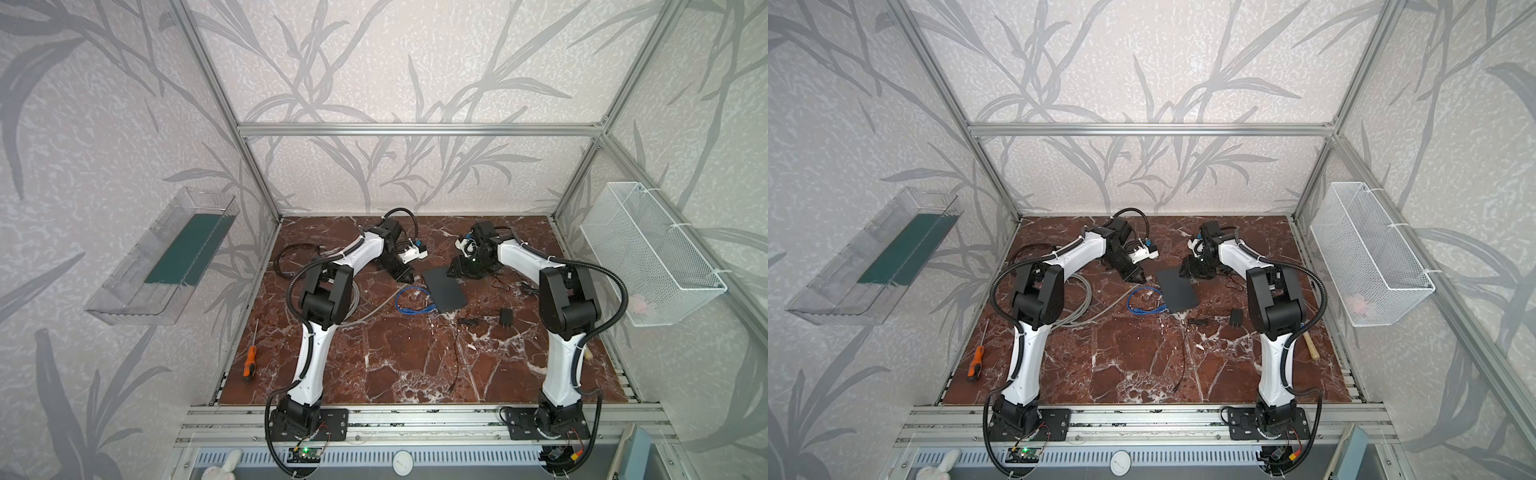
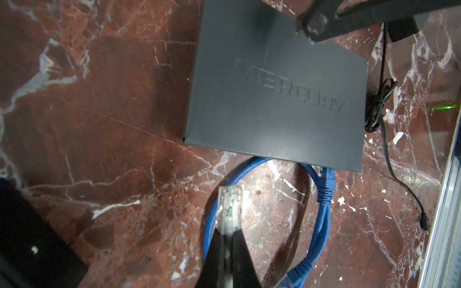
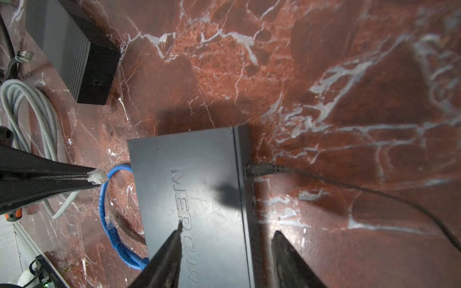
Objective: Insert the plug into the switch port
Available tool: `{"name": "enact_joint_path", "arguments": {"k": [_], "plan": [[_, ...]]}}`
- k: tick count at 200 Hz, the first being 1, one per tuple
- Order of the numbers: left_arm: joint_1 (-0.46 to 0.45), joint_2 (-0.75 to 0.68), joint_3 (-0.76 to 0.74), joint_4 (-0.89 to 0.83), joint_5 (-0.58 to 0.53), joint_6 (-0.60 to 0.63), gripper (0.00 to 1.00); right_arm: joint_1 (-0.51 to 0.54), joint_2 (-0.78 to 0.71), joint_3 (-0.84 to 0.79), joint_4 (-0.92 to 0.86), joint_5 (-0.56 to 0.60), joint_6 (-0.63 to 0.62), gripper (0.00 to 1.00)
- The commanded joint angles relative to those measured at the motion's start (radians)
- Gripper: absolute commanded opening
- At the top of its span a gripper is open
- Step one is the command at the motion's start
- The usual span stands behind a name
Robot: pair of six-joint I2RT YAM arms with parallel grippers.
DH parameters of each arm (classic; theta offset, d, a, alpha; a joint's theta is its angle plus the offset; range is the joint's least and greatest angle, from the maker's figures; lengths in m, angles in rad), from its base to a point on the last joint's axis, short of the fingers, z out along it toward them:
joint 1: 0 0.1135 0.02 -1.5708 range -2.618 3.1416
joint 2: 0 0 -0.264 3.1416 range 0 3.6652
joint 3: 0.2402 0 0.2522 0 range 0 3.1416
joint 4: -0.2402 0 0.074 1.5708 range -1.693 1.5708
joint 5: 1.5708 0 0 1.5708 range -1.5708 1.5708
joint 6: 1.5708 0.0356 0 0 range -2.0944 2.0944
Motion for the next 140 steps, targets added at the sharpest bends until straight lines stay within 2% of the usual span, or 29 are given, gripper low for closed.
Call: {"name": "enact_joint_path", "arguments": {"k": [1,73,140], "plan": [[-0.023,0.037,0.059,-0.102,-0.009,0.047,0.04,0.001,0.056,0.062,0.009,-0.002,-0.035,0.59],[-0.066,0.116,0.142,-0.145,-0.021,0.058,0.04,0.002,0.166,0.161,-0.041,-0.017,-0.084,0.6],[-0.063,0.113,0.134,-0.093,0.001,0.013,0.03,0.02,0.177,0.134,-0.069,-0.067,-0.141,0.59]]}}
